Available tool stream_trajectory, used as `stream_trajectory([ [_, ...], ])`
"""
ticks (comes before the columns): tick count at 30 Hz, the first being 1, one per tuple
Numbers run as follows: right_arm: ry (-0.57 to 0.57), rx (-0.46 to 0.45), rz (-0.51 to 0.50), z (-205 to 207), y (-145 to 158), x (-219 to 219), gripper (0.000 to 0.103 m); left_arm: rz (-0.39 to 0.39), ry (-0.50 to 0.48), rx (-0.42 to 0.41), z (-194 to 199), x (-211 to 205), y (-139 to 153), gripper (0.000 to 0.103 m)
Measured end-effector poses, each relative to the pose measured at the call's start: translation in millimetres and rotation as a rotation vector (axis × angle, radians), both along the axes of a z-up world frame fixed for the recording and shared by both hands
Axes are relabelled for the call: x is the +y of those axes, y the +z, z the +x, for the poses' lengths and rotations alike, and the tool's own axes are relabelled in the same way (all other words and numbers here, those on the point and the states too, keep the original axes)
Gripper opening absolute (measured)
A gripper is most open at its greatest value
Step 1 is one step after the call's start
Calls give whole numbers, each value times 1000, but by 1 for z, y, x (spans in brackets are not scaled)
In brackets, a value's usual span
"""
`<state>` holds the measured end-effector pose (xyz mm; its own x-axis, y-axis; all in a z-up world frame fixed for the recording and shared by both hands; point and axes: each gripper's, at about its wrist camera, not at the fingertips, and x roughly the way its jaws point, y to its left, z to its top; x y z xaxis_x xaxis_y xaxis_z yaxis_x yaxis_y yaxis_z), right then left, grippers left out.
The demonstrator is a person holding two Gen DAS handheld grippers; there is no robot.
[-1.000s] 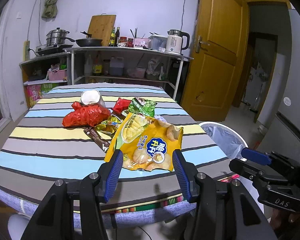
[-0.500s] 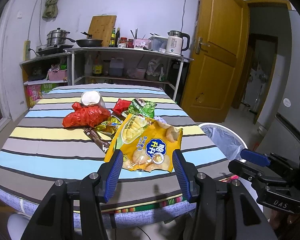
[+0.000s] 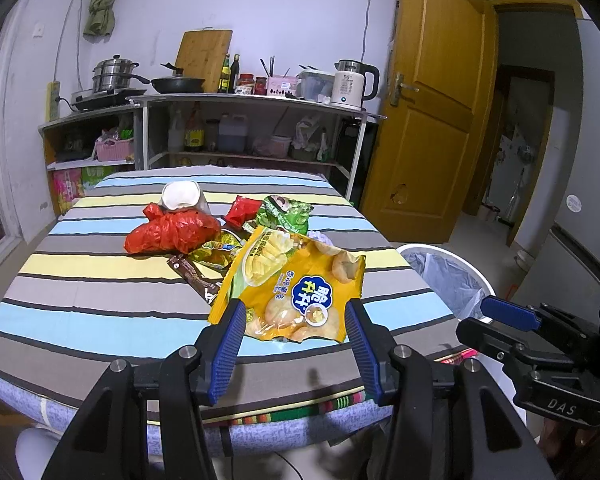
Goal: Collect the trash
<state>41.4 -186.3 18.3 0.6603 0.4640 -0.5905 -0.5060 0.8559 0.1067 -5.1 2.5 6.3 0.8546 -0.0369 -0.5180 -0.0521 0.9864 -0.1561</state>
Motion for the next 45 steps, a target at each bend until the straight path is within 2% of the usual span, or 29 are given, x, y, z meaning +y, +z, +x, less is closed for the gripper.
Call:
stream_trajectory([
  [37, 18, 11, -6, 5, -3, 5, 56, -24, -12, 18, 7, 6, -10, 51],
  [45, 30, 18, -10, 11, -5, 8, 56, -1, -25, 35, 16, 8, -15, 51],
])
